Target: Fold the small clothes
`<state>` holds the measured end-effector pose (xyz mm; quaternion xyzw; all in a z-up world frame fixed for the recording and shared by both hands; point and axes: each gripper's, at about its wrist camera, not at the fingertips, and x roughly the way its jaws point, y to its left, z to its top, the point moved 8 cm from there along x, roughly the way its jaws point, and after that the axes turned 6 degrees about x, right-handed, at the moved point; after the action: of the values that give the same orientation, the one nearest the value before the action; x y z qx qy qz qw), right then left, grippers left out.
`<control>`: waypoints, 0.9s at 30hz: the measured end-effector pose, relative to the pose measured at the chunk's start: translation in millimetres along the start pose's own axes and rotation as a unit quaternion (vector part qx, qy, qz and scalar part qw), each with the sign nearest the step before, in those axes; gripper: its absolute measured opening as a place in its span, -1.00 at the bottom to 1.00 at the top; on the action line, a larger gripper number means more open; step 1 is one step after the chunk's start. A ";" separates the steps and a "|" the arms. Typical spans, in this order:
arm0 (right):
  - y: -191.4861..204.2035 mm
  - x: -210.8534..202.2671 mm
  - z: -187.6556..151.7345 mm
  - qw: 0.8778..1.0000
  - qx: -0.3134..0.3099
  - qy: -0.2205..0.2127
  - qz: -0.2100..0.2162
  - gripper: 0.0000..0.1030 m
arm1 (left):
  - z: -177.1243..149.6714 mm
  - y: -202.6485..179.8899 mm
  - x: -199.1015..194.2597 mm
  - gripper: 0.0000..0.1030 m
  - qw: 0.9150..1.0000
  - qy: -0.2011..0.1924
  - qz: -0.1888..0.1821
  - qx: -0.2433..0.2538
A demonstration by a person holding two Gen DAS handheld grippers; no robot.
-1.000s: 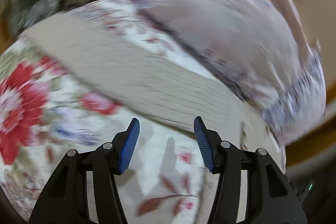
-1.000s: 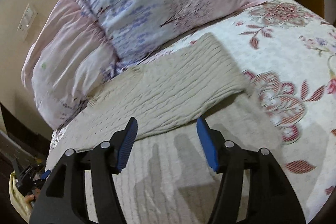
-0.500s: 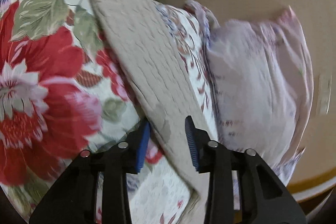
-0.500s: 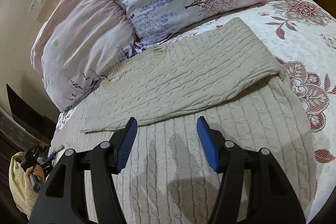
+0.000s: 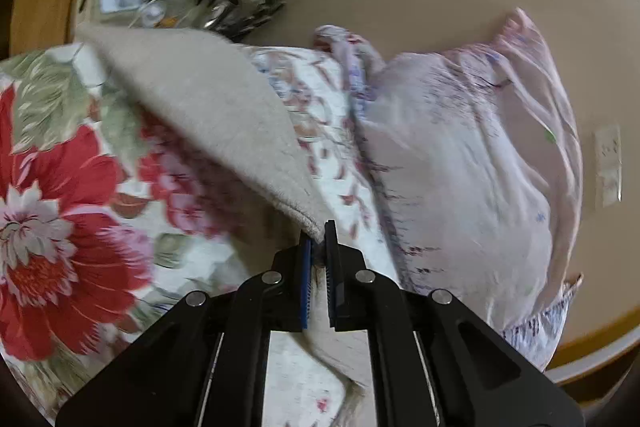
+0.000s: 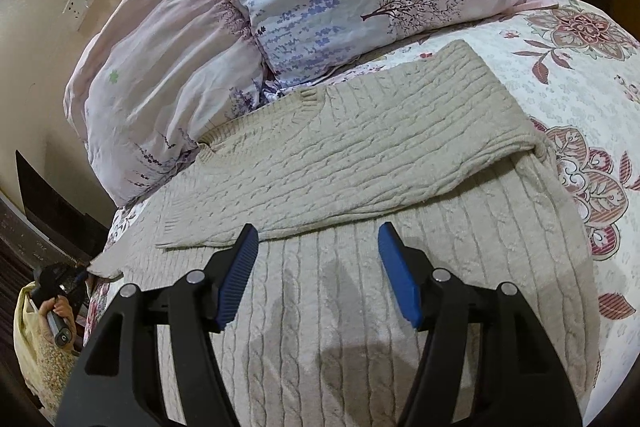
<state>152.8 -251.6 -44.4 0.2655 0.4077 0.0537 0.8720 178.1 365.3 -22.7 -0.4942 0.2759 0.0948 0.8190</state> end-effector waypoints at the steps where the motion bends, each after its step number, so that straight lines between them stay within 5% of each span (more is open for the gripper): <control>1: 0.3 -0.1 -0.2 1.000 0.001 0.000 -0.001 0.22 | -0.5 -6.0 -0.9 -0.90 1.000 -0.001 -0.004 0.008; 10: -0.1 -3.1 -0.7 1.000 0.001 0.000 0.003 0.24 | -35.0 -96.0 -4.1 -0.91 0.990 0.001 -0.071 0.121; 18: 1.6 -7.4 -0.7 1.000 -0.005 -0.002 0.008 0.26 | -123.2 -186.0 16.2 -0.91 0.961 0.066 -0.152 0.221; 27: 3.7 -11.1 -3.5 1.000 -0.022 -0.008 0.002 0.28 | -240.2 -229.3 58.2 -0.91 0.928 0.161 -0.180 0.282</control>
<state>143.3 -250.4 -36.7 0.2475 0.3987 0.0627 0.8808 238.5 38.2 32.9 -0.2923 0.3261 -0.2167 0.8725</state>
